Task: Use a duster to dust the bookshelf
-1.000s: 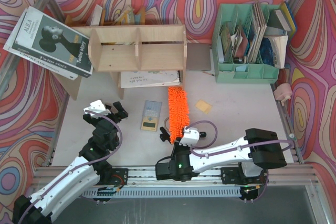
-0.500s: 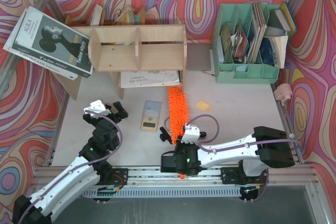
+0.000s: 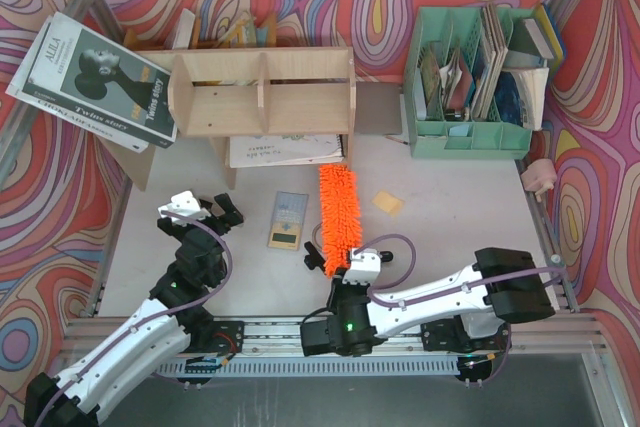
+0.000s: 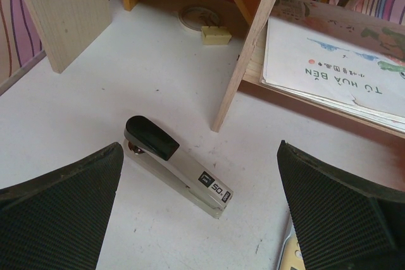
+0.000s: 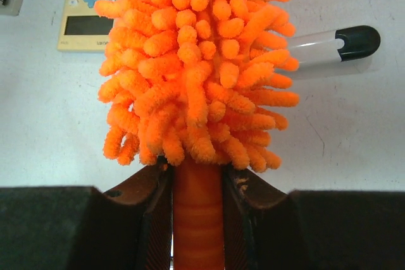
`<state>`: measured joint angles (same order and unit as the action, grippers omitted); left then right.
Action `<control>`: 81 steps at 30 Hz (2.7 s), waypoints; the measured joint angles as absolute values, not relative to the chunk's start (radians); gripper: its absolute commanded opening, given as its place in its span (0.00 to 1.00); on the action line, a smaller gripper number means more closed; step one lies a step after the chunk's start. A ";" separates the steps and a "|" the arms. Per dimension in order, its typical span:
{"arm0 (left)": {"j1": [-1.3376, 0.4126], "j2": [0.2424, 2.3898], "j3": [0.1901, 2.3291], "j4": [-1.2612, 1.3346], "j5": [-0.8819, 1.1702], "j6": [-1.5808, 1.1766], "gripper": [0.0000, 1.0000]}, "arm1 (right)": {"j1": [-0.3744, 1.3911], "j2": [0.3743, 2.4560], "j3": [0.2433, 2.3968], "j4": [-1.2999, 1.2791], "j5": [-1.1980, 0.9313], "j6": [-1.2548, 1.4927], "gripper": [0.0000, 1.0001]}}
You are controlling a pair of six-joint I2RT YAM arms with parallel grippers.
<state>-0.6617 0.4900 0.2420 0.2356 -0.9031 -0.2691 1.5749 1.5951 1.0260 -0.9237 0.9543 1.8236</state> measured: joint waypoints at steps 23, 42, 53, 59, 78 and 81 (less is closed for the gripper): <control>-0.662 0.490 0.242 0.236 -0.903 -0.269 0.98 | 1.543 1.561 0.874 -0.244 0.890 1.077 0.00; -0.662 0.490 0.242 0.236 -0.903 -0.269 0.98 | 1.461 1.658 0.964 -0.156 0.739 0.862 0.00; -0.662 0.493 0.242 0.236 -0.903 -0.269 0.98 | 1.427 1.681 0.980 -0.213 0.660 0.888 0.00; -0.662 0.493 0.242 0.236 -0.903 -0.269 0.98 | 1.435 1.650 0.940 -0.175 0.677 0.886 0.00; -0.662 0.478 0.242 0.236 -0.904 -0.269 0.98 | 1.452 1.605 0.899 -0.194 0.640 0.879 0.00; -0.662 0.474 0.242 0.236 -0.907 -0.269 0.98 | 1.430 1.633 0.910 -0.197 0.608 0.878 0.00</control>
